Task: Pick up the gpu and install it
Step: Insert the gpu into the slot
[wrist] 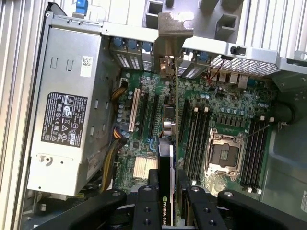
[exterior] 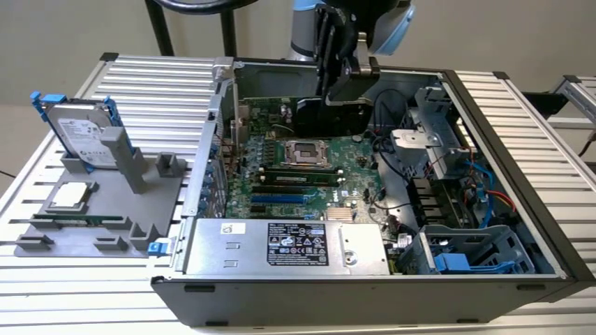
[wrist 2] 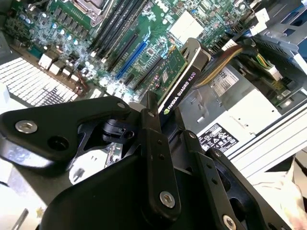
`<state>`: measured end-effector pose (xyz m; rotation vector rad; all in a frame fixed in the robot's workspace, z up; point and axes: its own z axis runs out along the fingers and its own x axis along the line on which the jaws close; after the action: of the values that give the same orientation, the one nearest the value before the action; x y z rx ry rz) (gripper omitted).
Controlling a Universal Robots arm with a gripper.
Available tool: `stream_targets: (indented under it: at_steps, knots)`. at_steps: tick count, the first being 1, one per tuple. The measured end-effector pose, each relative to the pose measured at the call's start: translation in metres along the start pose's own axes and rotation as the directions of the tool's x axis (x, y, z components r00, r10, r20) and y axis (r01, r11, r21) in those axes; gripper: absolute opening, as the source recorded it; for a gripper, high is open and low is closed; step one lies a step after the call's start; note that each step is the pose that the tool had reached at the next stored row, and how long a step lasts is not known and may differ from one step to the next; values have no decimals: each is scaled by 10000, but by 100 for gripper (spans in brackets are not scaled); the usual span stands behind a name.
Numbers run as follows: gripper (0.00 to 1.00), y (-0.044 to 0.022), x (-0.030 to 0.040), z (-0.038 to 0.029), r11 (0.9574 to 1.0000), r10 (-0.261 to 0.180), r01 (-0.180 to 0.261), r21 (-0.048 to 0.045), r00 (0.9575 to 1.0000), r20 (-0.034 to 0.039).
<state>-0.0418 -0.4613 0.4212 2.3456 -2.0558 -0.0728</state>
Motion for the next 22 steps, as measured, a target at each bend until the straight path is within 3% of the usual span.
stream_targets:
  at_steps: [5,12,22]
  knots:
    - [0,-2,1,37,9992,400,-400,19,9992,18]
    - [0,-5,1,94,9928,1201,-1201,33,9928,53]
    - [0,-5,1,111,9913,1313,-1313,37,9913,42]
